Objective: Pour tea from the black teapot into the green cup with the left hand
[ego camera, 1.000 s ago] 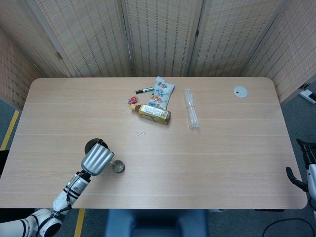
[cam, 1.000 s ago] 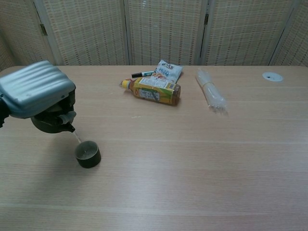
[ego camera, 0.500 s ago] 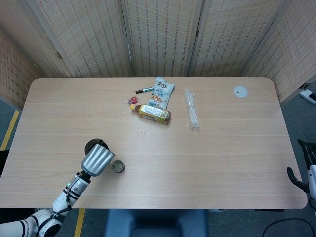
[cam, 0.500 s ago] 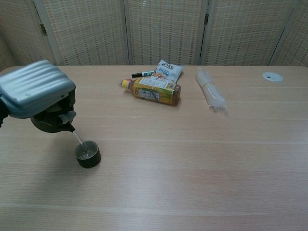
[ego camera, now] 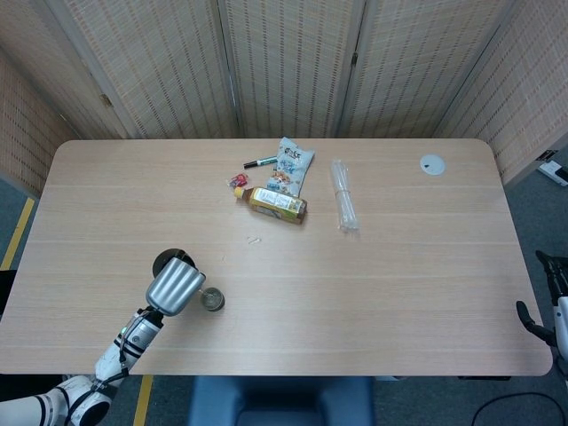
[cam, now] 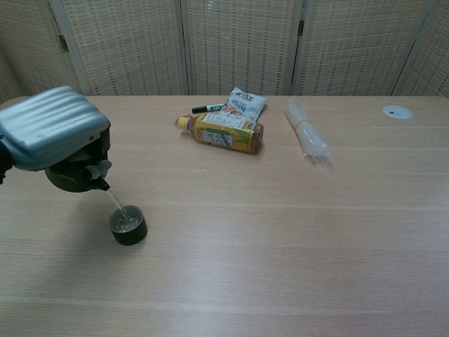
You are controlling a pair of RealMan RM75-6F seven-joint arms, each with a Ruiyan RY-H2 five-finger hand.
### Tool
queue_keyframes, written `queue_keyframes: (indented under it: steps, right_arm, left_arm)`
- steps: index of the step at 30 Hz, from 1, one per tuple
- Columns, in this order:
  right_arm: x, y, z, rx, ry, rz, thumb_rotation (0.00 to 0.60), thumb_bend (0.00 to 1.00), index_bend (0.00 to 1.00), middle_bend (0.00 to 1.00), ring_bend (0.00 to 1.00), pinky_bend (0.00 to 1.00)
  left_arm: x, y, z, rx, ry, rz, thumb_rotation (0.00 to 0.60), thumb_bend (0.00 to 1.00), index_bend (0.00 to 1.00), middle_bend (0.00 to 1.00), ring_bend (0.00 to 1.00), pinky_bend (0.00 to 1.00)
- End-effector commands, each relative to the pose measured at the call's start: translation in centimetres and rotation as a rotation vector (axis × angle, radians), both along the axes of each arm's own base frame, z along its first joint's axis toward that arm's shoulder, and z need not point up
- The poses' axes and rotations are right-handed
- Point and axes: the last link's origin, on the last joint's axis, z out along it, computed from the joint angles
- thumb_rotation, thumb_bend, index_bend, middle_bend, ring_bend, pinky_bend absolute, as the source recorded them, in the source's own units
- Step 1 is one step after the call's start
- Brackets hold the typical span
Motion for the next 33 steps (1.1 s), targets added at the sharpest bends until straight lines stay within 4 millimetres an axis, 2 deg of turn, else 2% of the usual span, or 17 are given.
queue_keyframes:
  steps: [1, 9, 26, 33]
  right_arm:
    - [0.0, 0.0, 0.0, 0.001, 0.000, 0.000, 0.600, 0.38, 0.08, 0.19, 0.25, 0.00]
    - [0.0, 0.0, 0.0, 0.001, 0.001, 0.000, 0.600, 0.38, 0.08, 0.19, 0.25, 0.00]
    - [0.1, -0.1, -0.1, 0.002, 0.003, -0.004, 0.600, 0.38, 0.08, 0.19, 0.25, 0.00]
    - [0.1, -0.1, -0.2, 0.005, 0.000, -0.006, 0.600, 0.38, 0.08, 0.19, 0.25, 0.00]
  left_arm:
    - [0.0, 0.0, -0.1, -0.006, -0.006, 0.004, 0.589, 0.48, 1.00, 1.00, 0.94, 0.60]
    - [-0.2, 0.3, -0.3, -0.041, -0.053, 0.041, 0.587, 0.48, 1.00, 1.00, 0.94, 0.60]
    - [-0.4, 1.4, -0.2, -0.166, -0.291, 0.166, 0.582, 0.48, 1.00, 1.00, 0.93, 0.58]
    - [-1.0, 2.2, 0.2, -0.164, -0.351, 0.192, 0.539, 0.48, 1.00, 1.00, 0.92, 0.58]
